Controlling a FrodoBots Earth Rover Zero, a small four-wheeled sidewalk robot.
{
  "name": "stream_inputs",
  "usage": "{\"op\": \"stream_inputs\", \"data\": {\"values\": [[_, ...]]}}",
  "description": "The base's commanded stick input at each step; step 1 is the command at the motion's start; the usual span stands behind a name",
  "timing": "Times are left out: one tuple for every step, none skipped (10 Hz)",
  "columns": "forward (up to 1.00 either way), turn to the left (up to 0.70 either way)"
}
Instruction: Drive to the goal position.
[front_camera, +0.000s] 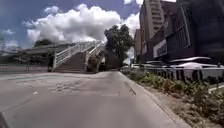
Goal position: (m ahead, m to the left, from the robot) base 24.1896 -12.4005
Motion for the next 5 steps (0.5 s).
{"op": "stream_inputs", "data": {"values": [[0.70, 0.00], [0.70, 0.00], [0.70, 0.00], [0.70, 0.00], [0.70, 0.00]]}}
